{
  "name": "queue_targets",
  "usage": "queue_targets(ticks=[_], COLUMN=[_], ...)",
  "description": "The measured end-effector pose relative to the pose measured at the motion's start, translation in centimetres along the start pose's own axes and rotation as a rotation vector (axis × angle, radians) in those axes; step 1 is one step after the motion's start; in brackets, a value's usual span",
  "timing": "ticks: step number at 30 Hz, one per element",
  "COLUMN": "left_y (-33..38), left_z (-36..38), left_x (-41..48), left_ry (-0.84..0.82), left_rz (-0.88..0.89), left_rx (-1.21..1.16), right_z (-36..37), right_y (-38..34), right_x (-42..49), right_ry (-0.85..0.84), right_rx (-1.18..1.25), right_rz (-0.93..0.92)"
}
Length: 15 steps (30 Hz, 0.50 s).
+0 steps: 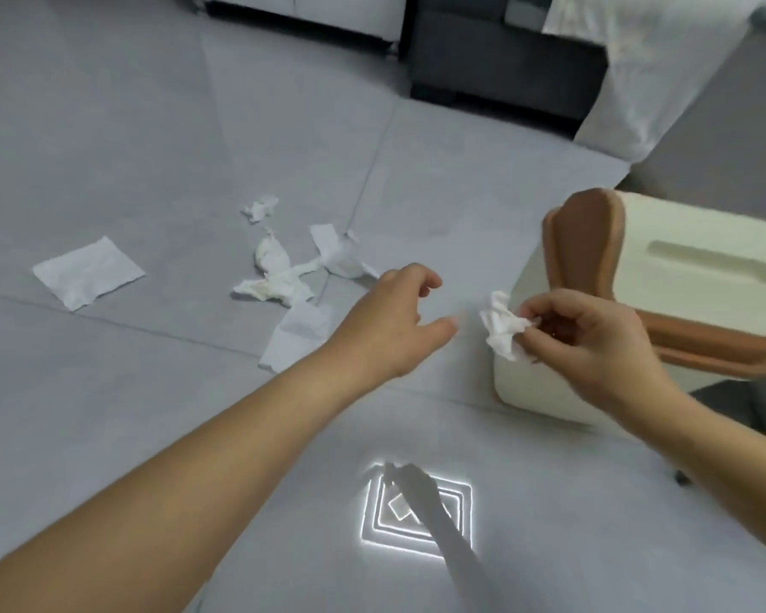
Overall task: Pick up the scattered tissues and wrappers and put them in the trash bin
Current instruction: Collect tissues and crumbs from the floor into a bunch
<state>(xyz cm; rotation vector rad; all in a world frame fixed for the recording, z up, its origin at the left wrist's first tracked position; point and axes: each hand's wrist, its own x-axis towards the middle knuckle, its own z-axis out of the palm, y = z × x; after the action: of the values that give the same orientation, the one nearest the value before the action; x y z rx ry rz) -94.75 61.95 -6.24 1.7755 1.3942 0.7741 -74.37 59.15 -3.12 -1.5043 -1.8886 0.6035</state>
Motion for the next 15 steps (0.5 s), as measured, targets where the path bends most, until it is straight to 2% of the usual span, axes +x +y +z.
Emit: queue_targets(ticks=[5,8,10,12,15], left_y=[10.6,13.6,14.1,14.0,13.7], left_z=[7.7,10.4,10.9,10.9,10.8], left_x=[9.7,14.0,15.5,16.0,15.9], left_ry=[0.005,-0.073,-0.127,-0.163,-0.18], left_rz=[0.223,0.276,0.251,0.235,0.227], left_rx=[0.163,0.385,0.504,0.606,0.659], right_z=[-12.0,-15.3,-15.6,-14.8,-14.0], right_y=[5.7,9.2,10.9,11.9,12.3], right_x=[1.0,1.9,2.4,2.8,3.3], right_ry=[0.159,0.228,0.139,-0.034,-0.227], right_rx=[-0.11,-0.188,-0.282,-0.343,-0.415], right_rz=[-0.092,-0.116,-0.156,-0.142,-0.105])
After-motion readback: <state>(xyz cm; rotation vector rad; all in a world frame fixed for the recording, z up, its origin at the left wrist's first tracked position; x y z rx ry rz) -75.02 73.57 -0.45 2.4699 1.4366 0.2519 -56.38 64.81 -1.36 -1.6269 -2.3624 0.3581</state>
